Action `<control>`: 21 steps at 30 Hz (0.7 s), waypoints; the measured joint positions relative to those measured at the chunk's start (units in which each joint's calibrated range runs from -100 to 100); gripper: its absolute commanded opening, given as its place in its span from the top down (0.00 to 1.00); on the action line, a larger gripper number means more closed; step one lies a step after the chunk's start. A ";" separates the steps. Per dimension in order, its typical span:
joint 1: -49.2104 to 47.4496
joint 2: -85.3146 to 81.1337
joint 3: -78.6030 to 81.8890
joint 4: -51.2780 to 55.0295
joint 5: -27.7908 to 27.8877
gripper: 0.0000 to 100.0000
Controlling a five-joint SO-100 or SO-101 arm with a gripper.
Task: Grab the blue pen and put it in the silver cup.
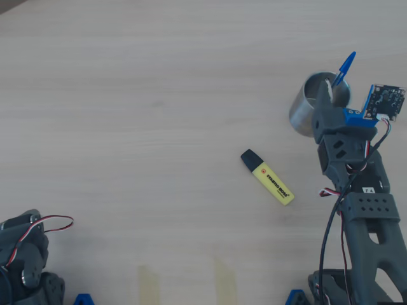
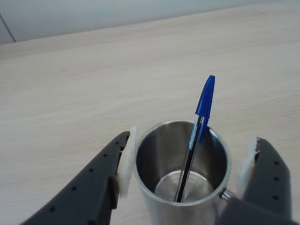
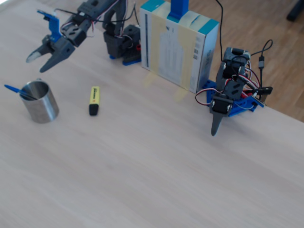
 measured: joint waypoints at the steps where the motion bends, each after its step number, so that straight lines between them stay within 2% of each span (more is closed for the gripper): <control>1: 0.08 -1.33 1.08 0.00 -0.15 0.66; 6: 0.50 -6.92 6.04 1.09 -0.26 0.65; 16: 1.25 -18.17 7.39 16.48 -0.26 0.66; 21: 1.25 -23.84 12.62 18.92 -0.46 0.66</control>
